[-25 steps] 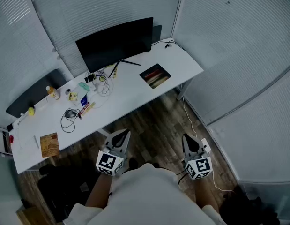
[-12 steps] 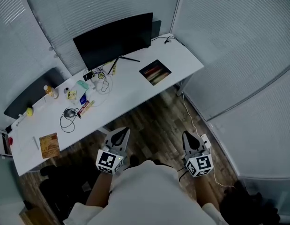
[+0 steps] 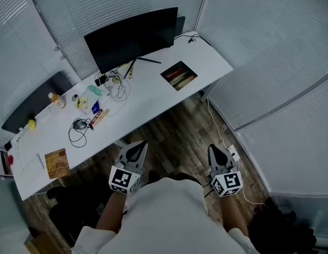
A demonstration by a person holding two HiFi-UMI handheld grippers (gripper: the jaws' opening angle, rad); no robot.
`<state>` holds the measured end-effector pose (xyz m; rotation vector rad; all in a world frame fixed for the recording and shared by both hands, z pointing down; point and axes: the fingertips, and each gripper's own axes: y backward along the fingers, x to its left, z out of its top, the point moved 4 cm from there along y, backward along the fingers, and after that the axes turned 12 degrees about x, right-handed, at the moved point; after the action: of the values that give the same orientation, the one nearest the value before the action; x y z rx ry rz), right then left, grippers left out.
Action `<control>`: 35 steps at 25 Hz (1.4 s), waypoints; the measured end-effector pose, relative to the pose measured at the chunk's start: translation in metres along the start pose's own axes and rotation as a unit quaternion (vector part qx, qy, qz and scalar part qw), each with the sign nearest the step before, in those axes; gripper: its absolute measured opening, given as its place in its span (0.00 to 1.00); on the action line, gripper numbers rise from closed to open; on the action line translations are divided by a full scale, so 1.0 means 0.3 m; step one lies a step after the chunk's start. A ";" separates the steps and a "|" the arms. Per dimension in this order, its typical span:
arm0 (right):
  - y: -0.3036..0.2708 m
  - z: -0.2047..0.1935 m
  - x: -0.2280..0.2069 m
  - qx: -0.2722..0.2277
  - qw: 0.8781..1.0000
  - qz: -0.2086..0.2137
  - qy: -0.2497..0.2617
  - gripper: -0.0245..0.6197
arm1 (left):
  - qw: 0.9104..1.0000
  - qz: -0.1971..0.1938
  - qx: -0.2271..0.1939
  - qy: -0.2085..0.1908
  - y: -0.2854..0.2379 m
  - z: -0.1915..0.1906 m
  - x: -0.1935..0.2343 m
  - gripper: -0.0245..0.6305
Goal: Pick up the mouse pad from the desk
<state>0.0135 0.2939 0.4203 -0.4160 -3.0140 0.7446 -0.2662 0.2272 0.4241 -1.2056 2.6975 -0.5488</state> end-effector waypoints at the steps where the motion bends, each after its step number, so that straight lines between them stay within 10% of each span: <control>1: -0.003 -0.002 0.009 0.003 1.000 -0.003 0.002 0.09 | 1.000 -0.001 0.001 0.000 0.005 -0.006 0.009 0.07; 16: -0.083 0.009 0.023 0.014 1.000 0.006 0.008 0.09 | 1.000 0.000 0.010 0.012 -0.033 -0.026 0.087 0.07; 35: -0.393 0.093 -0.346 0.042 0.998 0.041 -0.015 0.09 | 0.999 0.009 0.042 0.021 -0.443 0.098 0.137 0.07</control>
<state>0.0816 0.1541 0.4552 -0.5322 -2.9963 0.8857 -0.1938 0.1072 0.4485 -1.1608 2.6876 -0.6839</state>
